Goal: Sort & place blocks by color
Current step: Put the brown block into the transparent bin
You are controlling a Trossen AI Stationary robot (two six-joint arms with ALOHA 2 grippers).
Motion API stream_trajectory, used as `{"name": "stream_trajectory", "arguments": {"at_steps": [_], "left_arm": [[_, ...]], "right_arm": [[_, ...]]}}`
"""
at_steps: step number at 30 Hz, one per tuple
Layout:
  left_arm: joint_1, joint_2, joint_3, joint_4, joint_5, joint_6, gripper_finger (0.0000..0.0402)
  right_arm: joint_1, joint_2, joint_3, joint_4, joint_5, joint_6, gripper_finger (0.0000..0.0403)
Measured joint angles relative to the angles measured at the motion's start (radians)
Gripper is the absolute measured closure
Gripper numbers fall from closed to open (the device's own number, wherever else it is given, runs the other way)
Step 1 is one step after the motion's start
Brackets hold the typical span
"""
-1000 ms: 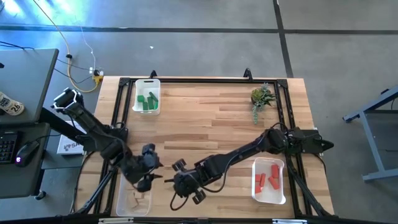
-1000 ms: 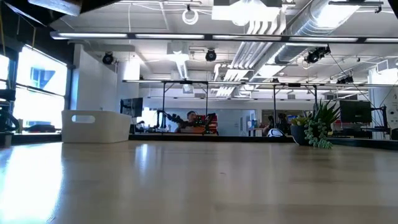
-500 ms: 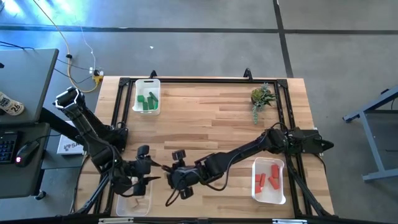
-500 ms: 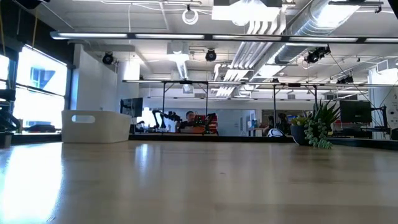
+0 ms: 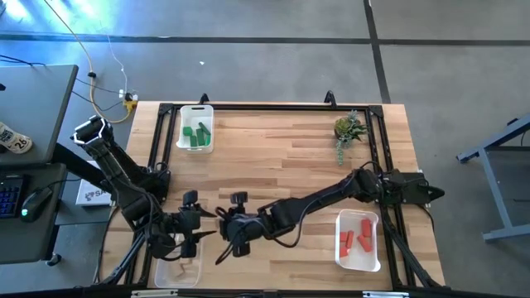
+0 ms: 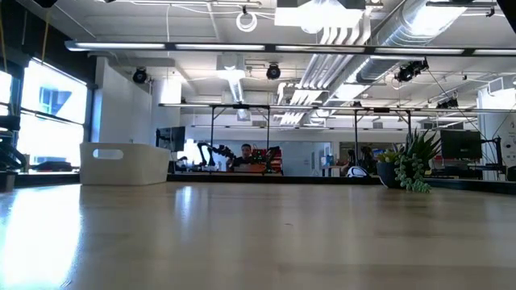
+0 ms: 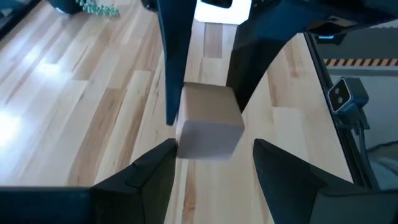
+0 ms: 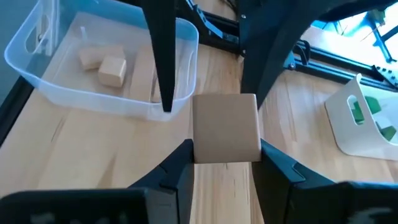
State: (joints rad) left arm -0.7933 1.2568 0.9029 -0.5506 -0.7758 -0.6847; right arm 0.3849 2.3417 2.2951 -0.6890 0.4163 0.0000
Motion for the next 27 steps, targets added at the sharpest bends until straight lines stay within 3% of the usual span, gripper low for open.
{"name": "stream_trajectory", "arguments": {"at_steps": [8, 12, 27], "left_arm": [[0.001, 0.000, 0.000, 0.061, -0.115, 0.052, 0.0200], [0.001, 0.000, 0.000, 0.059, -0.125, 0.053, 0.0203], [0.001, 0.000, 0.000, 0.051, -0.104, 0.057, 0.0287]], "right_arm": [[-0.010, 0.000, 0.000, 0.024, 0.003, 0.004, 0.0293], [-0.011, 0.000, 0.000, 0.025, 0.002, 0.029, 0.0293], [-0.012, 0.000, 0.000, 0.041, -0.011, 0.028, 0.0293]]}}
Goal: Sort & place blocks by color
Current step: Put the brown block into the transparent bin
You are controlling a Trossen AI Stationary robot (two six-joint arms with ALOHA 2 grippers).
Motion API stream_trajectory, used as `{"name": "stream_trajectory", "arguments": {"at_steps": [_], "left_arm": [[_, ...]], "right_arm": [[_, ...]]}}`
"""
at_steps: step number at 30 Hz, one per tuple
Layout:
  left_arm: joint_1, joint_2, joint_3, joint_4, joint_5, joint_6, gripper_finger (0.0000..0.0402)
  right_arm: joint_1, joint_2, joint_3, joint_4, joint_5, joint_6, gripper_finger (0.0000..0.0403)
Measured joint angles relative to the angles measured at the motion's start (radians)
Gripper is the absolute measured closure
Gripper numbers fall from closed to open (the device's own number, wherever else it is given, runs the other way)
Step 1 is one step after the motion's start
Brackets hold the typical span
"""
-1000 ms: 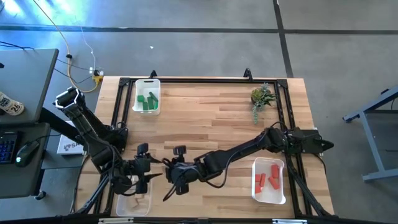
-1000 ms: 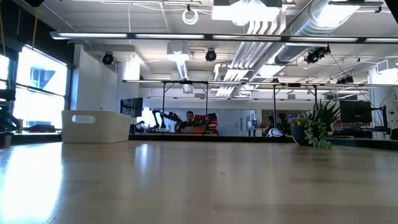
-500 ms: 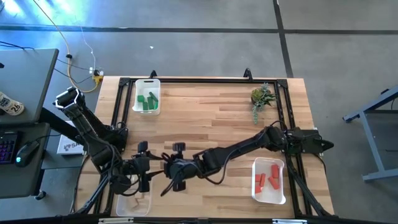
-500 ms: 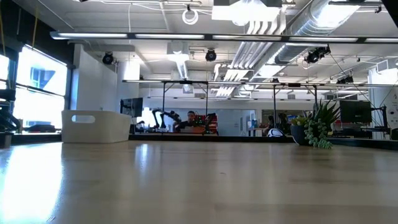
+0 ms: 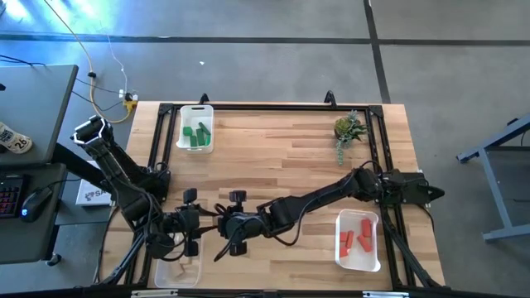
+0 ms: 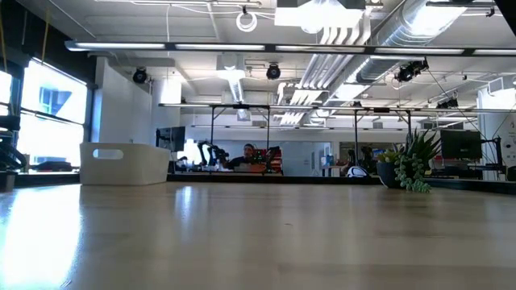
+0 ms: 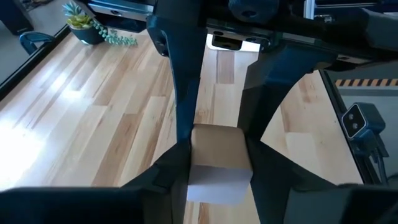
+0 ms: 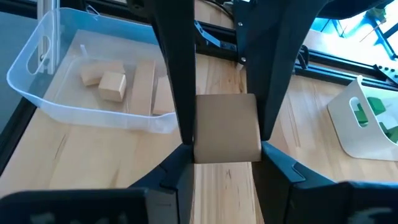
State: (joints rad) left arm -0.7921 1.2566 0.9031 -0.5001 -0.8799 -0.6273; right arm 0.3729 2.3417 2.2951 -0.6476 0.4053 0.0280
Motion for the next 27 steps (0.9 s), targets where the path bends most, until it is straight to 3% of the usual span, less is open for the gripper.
{"name": "stream_trajectory", "arguments": {"at_steps": [7, 17, 27], "left_arm": [[0.000, 0.000, 0.000, -0.004, 0.005, -0.008, 0.0296], [-0.002, 0.000, 0.000, -0.016, 0.077, -0.052, 0.0296], [-0.017, 0.000, 0.000, -0.089, 0.272, -0.232, 0.0295]], "right_arm": [[-0.004, 0.000, 0.000, 0.000, -0.057, -0.003, 0.0285], [0.000, 0.000, 0.000, -0.019, -0.039, -0.040, 0.0204], [-0.001, 0.000, 0.000, -0.077, -0.083, -0.027, 0.0192]]}}
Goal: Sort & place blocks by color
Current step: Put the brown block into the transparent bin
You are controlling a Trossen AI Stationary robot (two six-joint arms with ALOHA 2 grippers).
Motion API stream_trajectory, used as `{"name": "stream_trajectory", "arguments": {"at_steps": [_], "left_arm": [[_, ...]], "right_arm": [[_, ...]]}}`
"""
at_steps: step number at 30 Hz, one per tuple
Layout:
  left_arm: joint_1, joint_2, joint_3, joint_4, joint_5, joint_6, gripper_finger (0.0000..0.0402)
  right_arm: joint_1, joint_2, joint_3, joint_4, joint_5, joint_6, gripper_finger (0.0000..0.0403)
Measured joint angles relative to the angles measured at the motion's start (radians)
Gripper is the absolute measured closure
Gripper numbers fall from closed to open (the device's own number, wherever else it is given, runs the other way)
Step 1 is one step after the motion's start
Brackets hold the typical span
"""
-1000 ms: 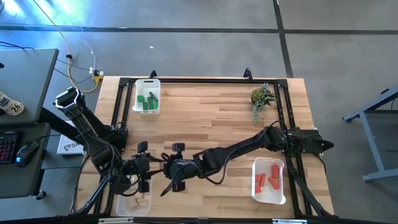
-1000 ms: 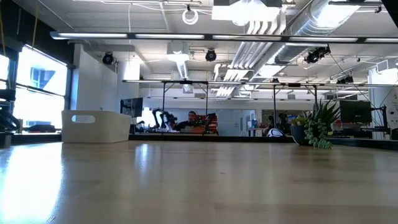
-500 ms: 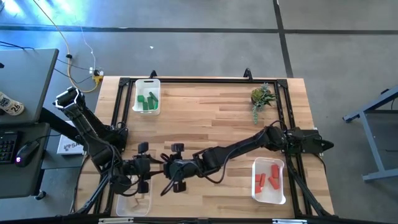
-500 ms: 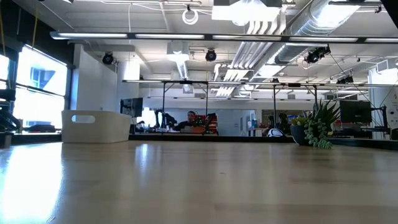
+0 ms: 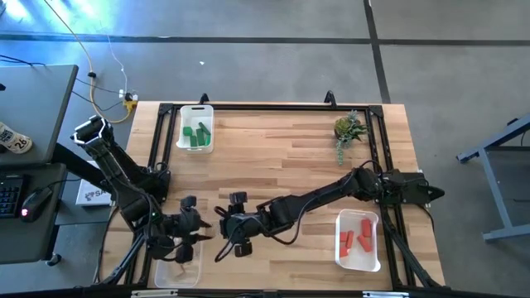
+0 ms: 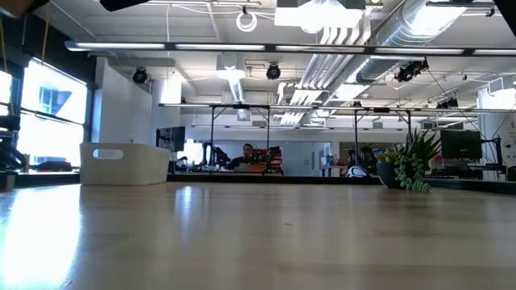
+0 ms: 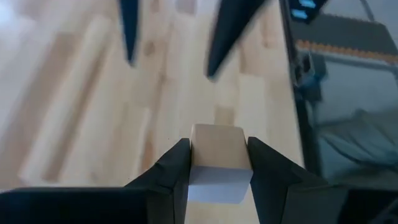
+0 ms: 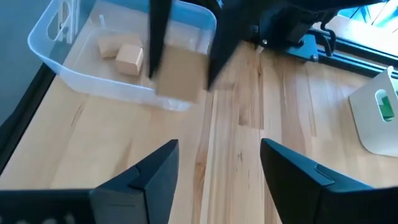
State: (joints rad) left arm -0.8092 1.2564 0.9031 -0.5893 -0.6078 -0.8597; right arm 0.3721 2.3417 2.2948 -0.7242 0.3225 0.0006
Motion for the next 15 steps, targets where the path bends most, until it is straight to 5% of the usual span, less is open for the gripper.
{"name": "stream_trajectory", "arguments": {"at_steps": [15], "left_arm": [[-0.064, 0.000, 0.000, -0.243, 0.423, -0.368, 0.0295]], "right_arm": [[-0.005, 0.000, 0.000, -0.001, -0.001, 0.081, 0.0192]]}}
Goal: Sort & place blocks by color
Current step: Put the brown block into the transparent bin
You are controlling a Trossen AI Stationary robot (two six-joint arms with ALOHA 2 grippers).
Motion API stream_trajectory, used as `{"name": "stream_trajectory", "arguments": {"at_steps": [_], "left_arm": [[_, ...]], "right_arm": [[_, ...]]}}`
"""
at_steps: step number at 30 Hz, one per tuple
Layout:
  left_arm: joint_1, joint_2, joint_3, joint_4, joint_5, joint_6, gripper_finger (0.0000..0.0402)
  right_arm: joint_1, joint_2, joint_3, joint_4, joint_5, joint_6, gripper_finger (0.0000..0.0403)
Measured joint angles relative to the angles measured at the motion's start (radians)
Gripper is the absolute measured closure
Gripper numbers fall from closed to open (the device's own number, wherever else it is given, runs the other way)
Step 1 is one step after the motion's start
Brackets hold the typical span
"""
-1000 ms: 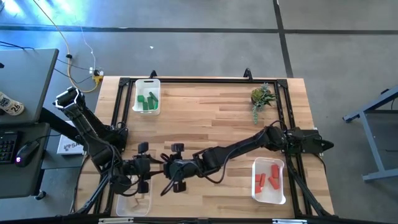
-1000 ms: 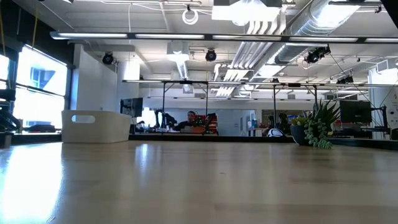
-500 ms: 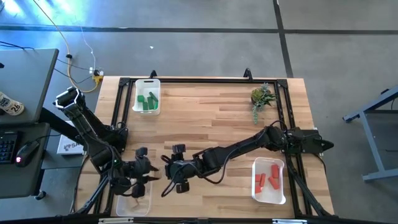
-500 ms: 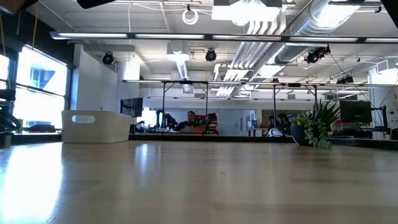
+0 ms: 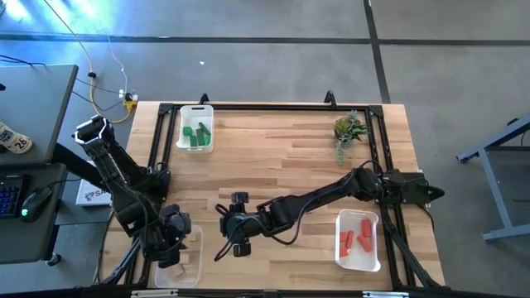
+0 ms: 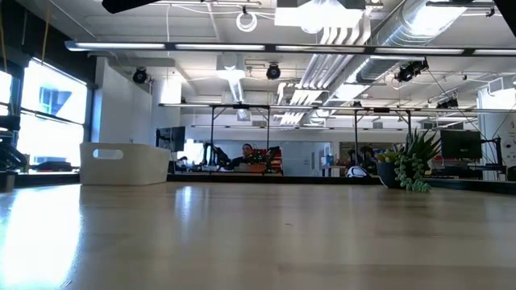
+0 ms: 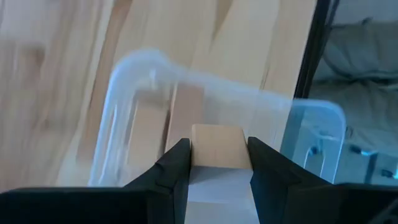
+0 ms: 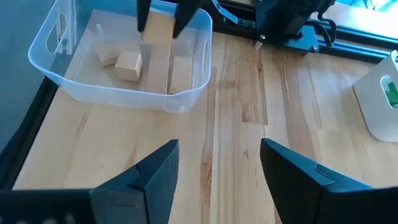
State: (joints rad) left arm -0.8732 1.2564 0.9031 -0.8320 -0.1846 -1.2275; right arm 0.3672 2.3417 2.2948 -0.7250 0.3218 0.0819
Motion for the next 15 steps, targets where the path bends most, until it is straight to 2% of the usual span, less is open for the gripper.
{"name": "stream_trajectory", "arguments": {"at_steps": [8, 15], "left_arm": [[-0.019, 0.000, 0.000, -0.078, 0.102, -0.121, 0.0294], [-0.019, 0.013, 0.000, -0.081, 0.139, -0.131, 0.0280]], "right_arm": [[-0.001, 0.000, 0.000, -0.004, 0.000, 0.015, 0.0192], [0.005, 0.000, 0.000, -0.025, 0.000, 0.022, 0.0192]]}}
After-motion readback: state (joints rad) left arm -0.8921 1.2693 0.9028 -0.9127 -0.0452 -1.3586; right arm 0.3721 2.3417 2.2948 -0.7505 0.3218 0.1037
